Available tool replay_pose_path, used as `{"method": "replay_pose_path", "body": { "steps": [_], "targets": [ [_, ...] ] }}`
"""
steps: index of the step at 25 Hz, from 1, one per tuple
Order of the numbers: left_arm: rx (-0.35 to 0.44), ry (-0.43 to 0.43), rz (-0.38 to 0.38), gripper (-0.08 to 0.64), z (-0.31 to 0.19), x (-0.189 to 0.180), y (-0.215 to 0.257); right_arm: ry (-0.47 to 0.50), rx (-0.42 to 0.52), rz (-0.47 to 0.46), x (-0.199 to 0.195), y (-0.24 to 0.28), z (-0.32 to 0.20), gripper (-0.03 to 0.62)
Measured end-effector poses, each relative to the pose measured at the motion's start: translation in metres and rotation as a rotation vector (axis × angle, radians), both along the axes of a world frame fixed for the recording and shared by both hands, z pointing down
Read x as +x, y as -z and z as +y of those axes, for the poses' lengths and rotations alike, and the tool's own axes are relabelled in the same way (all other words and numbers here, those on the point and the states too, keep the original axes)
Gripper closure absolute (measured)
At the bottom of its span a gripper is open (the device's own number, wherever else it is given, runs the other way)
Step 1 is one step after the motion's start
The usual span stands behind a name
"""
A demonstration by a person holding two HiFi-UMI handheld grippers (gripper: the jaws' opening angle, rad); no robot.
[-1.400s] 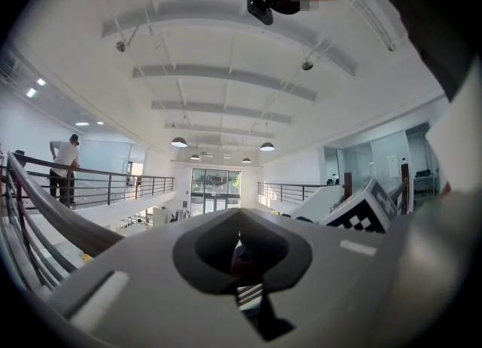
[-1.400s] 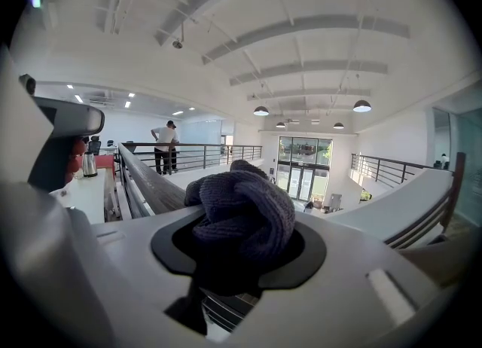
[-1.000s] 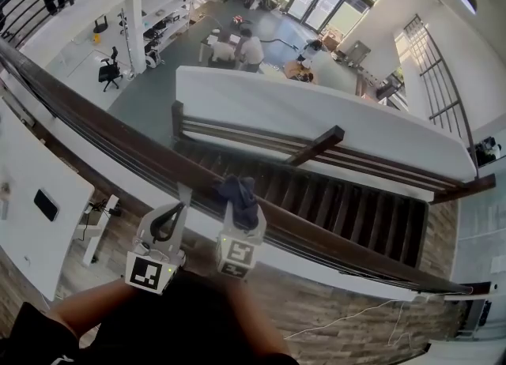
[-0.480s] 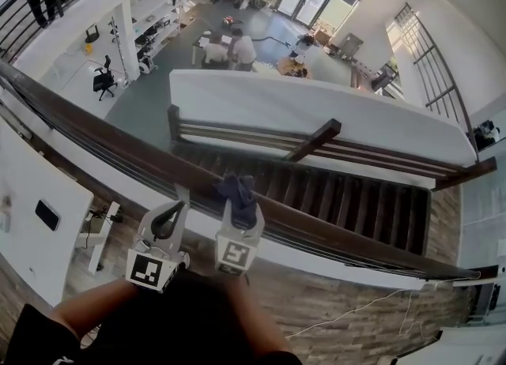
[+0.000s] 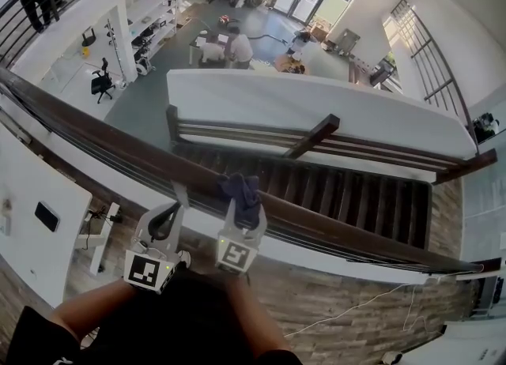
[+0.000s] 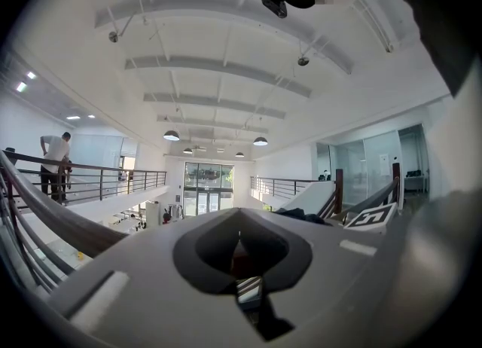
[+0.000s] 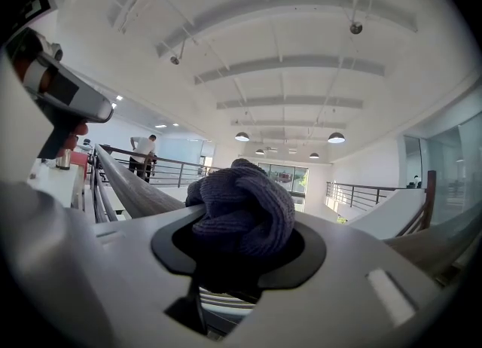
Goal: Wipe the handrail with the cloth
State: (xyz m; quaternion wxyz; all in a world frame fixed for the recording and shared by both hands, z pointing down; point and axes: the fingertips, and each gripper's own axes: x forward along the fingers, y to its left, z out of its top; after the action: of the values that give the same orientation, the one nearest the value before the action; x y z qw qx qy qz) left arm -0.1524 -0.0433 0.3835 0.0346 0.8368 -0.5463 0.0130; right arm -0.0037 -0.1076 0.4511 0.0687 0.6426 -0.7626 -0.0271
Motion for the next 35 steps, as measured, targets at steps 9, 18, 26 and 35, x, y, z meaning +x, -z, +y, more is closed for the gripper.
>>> {"method": "replay_pose_path", "body": {
  "steps": [9,18,26,35],
  "targets": [
    [-0.013,-0.014,-0.014,0.560,0.004,0.019,0.003,-0.036,0.012,-0.008,0.035,-0.001,0.008,0.423],
    [-0.018,-0.069,-0.023,0.560,0.010,0.045,-0.005,-0.038,0.013,-0.007,0.051,-0.003,0.011,0.422],
    [-0.025,-0.070,-0.027,0.560,0.017,0.067,-0.002,-0.062,0.001,-0.010,0.080,-0.001,0.013,0.422],
    [-0.033,-0.061,-0.017,0.560,0.028,0.090,-0.003,-0.068,-0.006,-0.016,0.111,0.000,0.018,0.420]
  ]
}}
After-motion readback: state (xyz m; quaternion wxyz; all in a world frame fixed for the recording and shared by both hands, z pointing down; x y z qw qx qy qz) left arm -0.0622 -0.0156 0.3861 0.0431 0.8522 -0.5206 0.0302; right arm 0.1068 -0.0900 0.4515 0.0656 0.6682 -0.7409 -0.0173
